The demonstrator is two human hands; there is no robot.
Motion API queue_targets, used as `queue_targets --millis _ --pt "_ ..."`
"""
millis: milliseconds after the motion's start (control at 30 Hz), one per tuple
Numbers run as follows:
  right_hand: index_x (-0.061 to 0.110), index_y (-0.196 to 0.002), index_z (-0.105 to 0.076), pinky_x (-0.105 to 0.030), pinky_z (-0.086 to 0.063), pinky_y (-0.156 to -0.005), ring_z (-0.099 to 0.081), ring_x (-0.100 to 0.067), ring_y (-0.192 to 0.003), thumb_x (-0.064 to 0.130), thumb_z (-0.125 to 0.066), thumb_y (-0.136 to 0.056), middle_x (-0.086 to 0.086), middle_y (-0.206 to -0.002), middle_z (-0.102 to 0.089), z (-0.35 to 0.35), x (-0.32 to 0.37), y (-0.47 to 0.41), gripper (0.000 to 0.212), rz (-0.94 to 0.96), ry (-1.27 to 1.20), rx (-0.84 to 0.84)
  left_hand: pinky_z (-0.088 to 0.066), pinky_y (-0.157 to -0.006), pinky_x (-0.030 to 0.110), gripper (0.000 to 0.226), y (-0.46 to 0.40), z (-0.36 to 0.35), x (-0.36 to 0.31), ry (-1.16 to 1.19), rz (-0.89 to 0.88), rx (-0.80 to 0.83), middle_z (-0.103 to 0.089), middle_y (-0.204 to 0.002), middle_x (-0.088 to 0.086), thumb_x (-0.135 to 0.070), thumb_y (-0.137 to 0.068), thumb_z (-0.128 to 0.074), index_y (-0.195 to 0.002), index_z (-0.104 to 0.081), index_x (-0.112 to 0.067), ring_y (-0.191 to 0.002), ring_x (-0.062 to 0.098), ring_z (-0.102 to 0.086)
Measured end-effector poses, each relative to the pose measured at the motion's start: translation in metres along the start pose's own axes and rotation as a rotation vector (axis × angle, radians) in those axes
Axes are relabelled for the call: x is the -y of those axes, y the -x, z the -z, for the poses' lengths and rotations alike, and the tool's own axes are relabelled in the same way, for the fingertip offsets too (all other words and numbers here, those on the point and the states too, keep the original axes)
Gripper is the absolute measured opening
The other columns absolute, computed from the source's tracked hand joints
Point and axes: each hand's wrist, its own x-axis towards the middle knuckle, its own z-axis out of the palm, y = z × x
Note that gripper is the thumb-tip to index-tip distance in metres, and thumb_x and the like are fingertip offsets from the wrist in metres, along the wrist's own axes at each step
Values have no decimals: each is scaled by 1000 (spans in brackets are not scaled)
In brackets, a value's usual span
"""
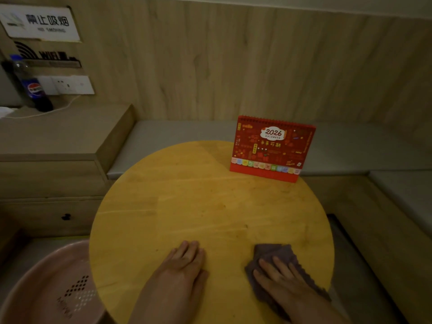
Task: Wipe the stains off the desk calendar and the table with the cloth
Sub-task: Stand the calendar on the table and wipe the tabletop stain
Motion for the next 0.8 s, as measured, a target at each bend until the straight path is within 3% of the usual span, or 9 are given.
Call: queue_targets --millis 67,100,167,200,300,433,633,733,800 --pt "19 -159 15 -24 -34 -114 -38 -12 -148 37 -26 -104 14 -164 -20 16 -10 -13 71 -50 -232 132 -59 -77 33 36 0 -2 2 0 -18 -42 -78 -113 11 -32 -75 -82 -103 -84 -10 -99 31 -77" --pt "19 -157 20 -25 -33 -115 -39 -15 -148 43 -35 -102 8 -164 -20 27 -14 -25 81 -120 -318 194 -51 -90 29 35 0 -4 3 0 -30 -62 -78 -113 11 -37 -86 -68 -103 -84 -10 -100 31 -77" --pt "32 -157 14 -26 3 -122 4 -15 -156 37 -45 -104 7 -169 7 31 -22 -41 79 -69 -309 228 -30 -107 19 66 -1 -3 4 28 -25 -80 -79 -113 10 -47 -107 -29 -103 -84 -11 -99 30 -77" --pt "35 -160 5 -24 13 -119 15 -12 -154 28 -45 -104 10 -170 10 32 -24 -49 76 -66 -385 219 -20 -111 13 80 -3 -1 3 33 -23 -110 -79 -112 10 -49 -108 -14 -101 -84 -12 -98 30 -77" --pt "34 -162 -11 -29 13 -121 10 -14 -156 5 -44 -99 10 -171 0 53 -28 -87 77 -199 -475 84 -3 -115 11 90 -6 1 3 4 -56 -165 -80 -107 8 -49 -108 -4 -96 -85 -13 -93 28 -78" --pt "25 -163 -14 -43 2 -127 4 -23 -158 4 -43 -101 1 -172 -4 71 -43 -153 71 -241 -442 104 -29 -106 19 91 -8 -3 6 -28 -83 -169 -81 -104 8 -47 -108 -3 -92 -86 -14 -89 28 -79" --pt "28 -162 -19 -47 0 -125 3 -29 -157 9 -44 -104 0 -172 -6 69 -49 -193 65 -292 -455 103 -47 -89 29 92 -12 -11 10 -38 -126 -209 -81 -100 9 -46 -109 -4 -87 -86 -13 -83 29 -80" --pt "30 -161 -21 -48 2 -126 6 -27 -157 7 -44 -103 1 -172 -5 68 -40 -178 67 -279 -466 111 -60 -62 30 92 -12 -11 11 -20 -136 -233 -81 -100 9 -46 -109 -3 -88 -86 -13 -83 28 -80" --pt "30 -161 -20 -47 4 -126 8 -26 -157 5 -44 -102 2 -172 -3 67 -29 -159 70 -250 -450 128 -58 -74 27 91 -11 -10 10 -8 -130 -235 -81 -102 9 -47 -108 -3 -90 -86 -13 -86 28 -80"
